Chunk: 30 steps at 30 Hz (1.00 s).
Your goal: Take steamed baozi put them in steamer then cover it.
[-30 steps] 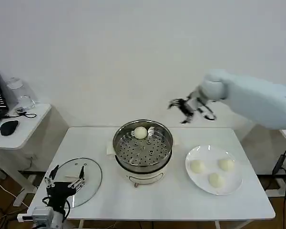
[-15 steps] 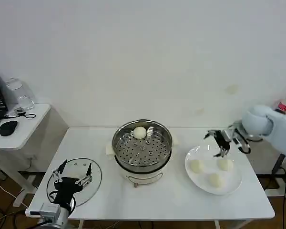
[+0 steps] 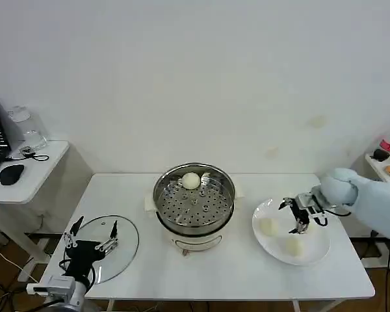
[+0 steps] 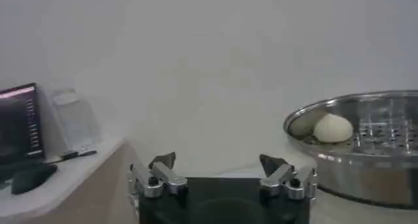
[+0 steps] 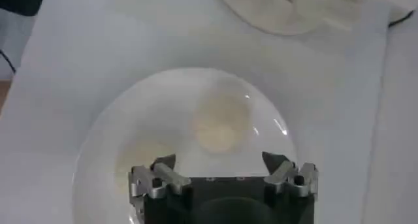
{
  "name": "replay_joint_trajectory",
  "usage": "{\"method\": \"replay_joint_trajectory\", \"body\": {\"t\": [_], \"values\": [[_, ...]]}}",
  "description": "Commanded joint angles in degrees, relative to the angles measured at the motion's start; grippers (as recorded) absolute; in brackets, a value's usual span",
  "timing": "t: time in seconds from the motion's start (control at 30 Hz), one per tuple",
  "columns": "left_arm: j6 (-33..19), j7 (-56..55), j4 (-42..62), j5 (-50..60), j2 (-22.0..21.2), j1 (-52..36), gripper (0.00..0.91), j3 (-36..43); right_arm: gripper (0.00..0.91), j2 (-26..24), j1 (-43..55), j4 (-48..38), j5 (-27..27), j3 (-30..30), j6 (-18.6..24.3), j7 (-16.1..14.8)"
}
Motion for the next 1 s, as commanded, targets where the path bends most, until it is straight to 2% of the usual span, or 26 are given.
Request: {"method": "replay_joint_trajectory", "body": {"t": [0.03, 0.37, 0.43, 0.5, 0.57, 0.6, 0.87, 1.0], "values": [[-0.09, 0.20, 0.19, -0.17, -0.01, 0.05, 0.907, -0.83, 0.907, 7.17, -5.11, -6.39, -0.96, 3.55, -0.69, 0.04], [-0.17, 0.10, 0.53, -0.22, -0.30, 0.07, 0.907, -1.07, 0.907, 10.93, -5.39, -10.39, -3.71, 3.60, -1.16, 0.24], [-0.21, 0.06, 0.67, -0.25, -0.29, 0.03, 0.907, -1.14, 0.856, 11.05, -5.31, -10.62, -3.85, 3.62, -1.35, 0.20], [-0.28, 0.06, 0.78, -0.32, -0.29, -0.01, 0.907, -1.27, 0.736, 11.22, -5.20, -10.82, -3.90, 3.59, -1.69, 0.20], [-0.29, 0.04, 0.80, -0.42, -0.28, -0.01, 0.907, -1.29, 0.695, 11.26, -5.10, -10.95, -3.83, 3.48, -1.77, -0.02], [-0.28, 0.03, 0.79, -0.44, -0.29, -0.02, 0.907, -1.27, 0.645, 11.22, -5.10, -10.92, -3.69, 3.48, -1.87, -0.04], [-0.17, -0.14, 0.77, -0.37, -0.62, -0.25, 0.907, -0.90, 0.564, 9.93, -3.20, -9.48, -3.16, 2.68, -2.09, -1.61], [-0.08, -0.19, 0.68, -0.39, -0.65, -0.27, 0.907, -0.89, 0.564, 8.33, -0.05, -7.77, -1.94, 1.50, -2.26, -2.16]]}}
